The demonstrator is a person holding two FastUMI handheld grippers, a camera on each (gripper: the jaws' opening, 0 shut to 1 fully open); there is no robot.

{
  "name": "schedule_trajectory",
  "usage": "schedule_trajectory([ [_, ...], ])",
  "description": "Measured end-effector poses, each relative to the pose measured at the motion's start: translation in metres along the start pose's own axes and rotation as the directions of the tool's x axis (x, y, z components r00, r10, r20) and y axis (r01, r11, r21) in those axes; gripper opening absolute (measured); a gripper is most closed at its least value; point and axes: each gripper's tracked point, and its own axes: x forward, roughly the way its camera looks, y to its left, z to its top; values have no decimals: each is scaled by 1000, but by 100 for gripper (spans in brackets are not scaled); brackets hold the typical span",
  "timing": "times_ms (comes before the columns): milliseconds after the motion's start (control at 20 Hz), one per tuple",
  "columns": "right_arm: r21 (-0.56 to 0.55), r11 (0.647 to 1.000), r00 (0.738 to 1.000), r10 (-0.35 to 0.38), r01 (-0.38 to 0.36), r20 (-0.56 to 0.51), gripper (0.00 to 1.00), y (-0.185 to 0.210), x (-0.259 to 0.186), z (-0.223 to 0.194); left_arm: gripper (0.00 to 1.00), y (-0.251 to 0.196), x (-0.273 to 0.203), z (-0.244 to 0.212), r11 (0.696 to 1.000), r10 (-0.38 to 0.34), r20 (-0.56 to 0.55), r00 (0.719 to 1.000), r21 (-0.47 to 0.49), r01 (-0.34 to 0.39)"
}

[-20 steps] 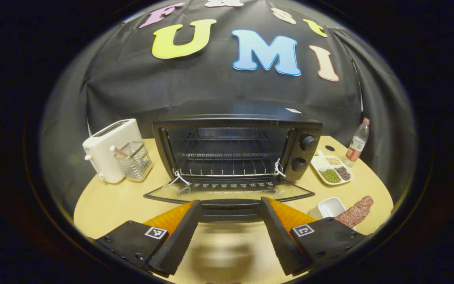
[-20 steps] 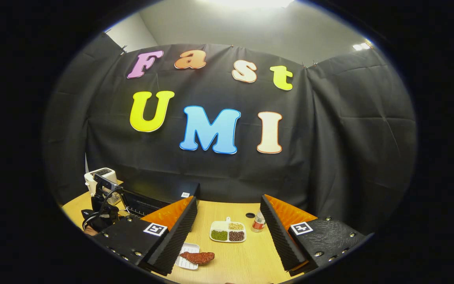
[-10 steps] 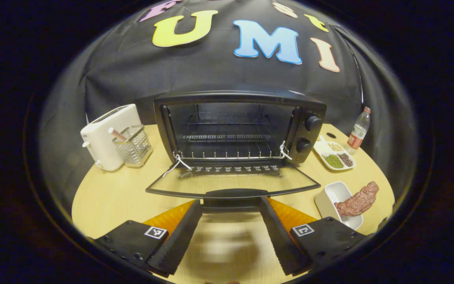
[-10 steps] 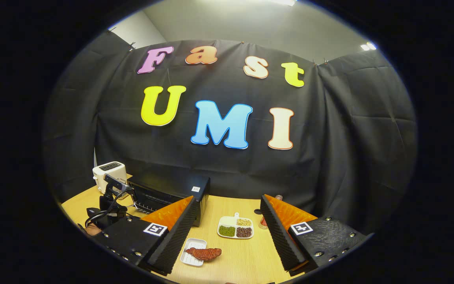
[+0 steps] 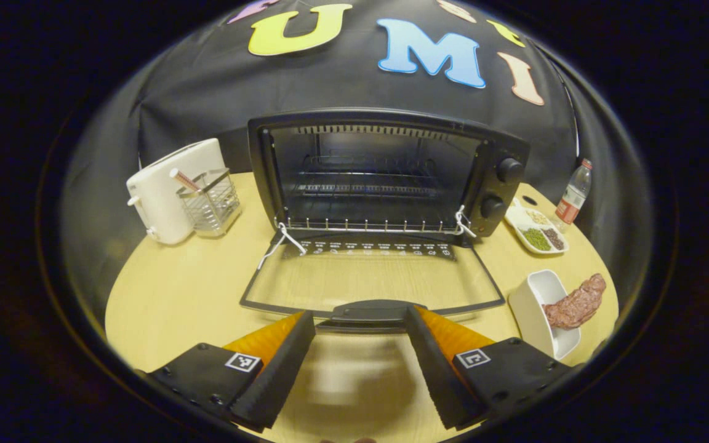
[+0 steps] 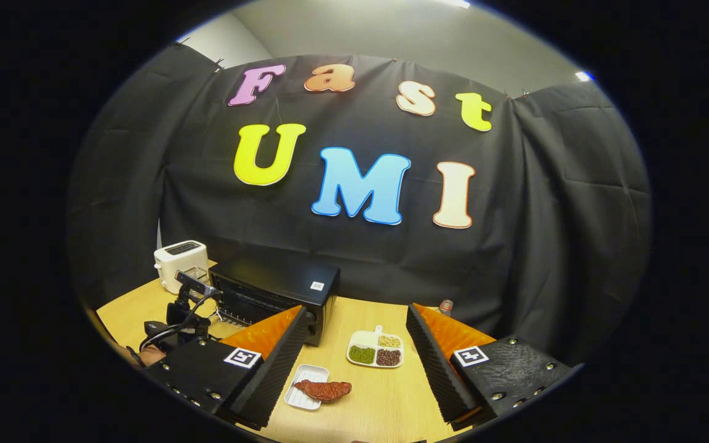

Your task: Open the electric oven with the left hand, put the food in, and close the electric oven.

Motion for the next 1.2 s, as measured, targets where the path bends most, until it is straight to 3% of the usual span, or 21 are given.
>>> schedule_trajectory([
  [200, 100, 987, 989, 134, -127, -57, 98, 18, 22, -25, 99, 9, -41, 33, 997, 22, 99, 995, -81, -14],
  [300, 168, 964, 967, 228, -208, -114, 98, 28, 33, -48, 99, 16, -71, 58, 994, 40, 166, 985, -105, -23],
  [400, 263, 934, 940, 293, -242, -177, 98, 27, 44, -75, 99, 21, -105, 89, 991, 67, 240, 968, -131, -36],
  [600, 451, 868, 859, 382, -207, -340, 97, 18, 69, -152, 97, 23, -180, 154, 986, 126, 417, 900, -153, -67],
  [850, 516, 845, 794, 408, -141, -451, 97, -8, 86, -218, 100, 19, -266, 190, 982, 173, 549, 817, -163, -99],
  [1000, 533, 835, 755, 435, -134, -492, 97, -11, 88, -250, 98, 10, -284, 189, 981, 182, 550, 815, -153, -115],
  [1200, 651, 741, 681, 564, -166, -468, 97, 13, 85, -270, 100, -7, -285, 189, 981, 186, 531, 827, -142, -130],
])
